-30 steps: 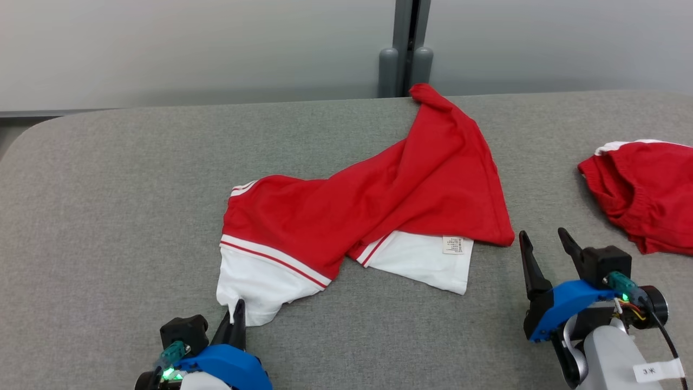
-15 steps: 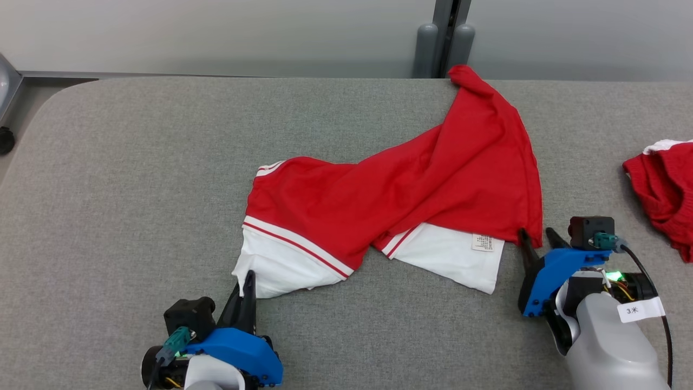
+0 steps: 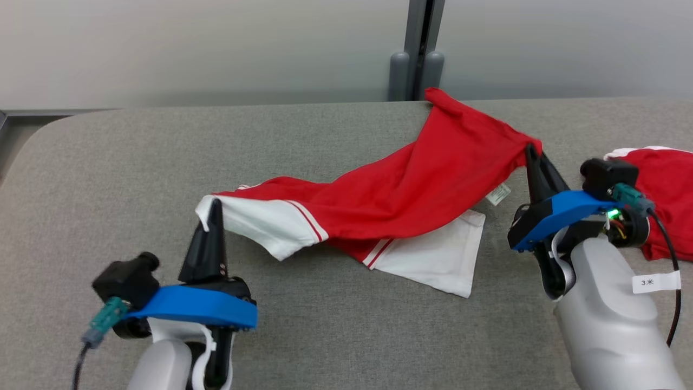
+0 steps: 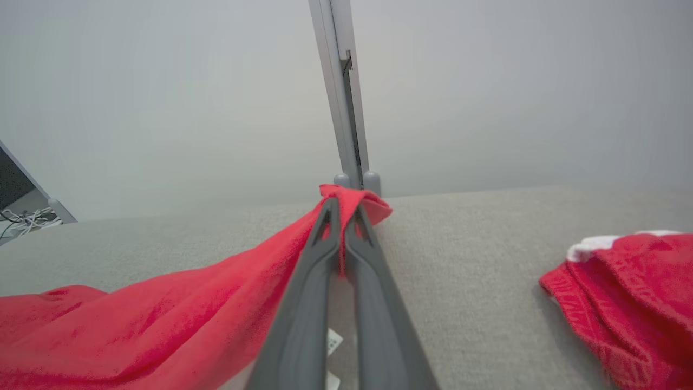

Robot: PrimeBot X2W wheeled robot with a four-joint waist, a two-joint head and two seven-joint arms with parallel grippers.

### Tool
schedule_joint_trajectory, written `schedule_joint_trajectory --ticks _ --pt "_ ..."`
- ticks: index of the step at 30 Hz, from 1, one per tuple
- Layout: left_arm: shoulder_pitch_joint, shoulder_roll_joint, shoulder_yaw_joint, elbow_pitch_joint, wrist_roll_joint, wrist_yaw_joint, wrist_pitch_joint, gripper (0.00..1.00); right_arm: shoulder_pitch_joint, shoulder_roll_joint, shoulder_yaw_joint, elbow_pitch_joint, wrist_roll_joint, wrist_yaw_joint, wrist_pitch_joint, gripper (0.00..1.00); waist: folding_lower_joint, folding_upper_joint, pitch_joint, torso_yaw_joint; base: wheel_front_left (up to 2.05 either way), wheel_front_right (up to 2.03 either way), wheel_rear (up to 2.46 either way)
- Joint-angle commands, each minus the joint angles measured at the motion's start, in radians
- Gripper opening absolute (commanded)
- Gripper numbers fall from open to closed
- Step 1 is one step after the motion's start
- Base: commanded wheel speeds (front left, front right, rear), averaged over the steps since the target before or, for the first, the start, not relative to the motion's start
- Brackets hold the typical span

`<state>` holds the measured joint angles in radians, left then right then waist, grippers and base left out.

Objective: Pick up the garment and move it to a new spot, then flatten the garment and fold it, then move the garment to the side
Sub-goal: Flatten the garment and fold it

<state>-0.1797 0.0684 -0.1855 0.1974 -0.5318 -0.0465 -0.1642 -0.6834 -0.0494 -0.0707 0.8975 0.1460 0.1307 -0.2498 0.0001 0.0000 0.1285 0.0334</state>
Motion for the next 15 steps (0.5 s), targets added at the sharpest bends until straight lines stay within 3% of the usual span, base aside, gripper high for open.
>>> schedule_joint_trajectory --ticks 1,7,15 --pt "-0.018 0.011 0.015 -0.043 -0.017 -0.006 0.003 0.0 -0.01 -0.002 0.011 -0.045 0.005 0.0 -0.007 0.0 -0.0001 0.0 -0.027 -0.025 0.0 0.0 0.0" --pt "-0.062 0.04 0.075 -0.308 -0.084 0.004 0.058 0.0 0.054 -0.002 0.044 -0.378 0.049 0.0 0.041 0.0 -0.0001 0.0 -0.09 -0.073 0.0 0.0 0.0" --pt "-0.186 0.088 0.128 -0.666 -0.14 0.06 0.204 0.0 0.198 -0.002 -0.015 -1.043 0.047 0.0 0.305 0.0 -0.0001 0.0 -0.124 -0.112 0.0 0.0 0.0"
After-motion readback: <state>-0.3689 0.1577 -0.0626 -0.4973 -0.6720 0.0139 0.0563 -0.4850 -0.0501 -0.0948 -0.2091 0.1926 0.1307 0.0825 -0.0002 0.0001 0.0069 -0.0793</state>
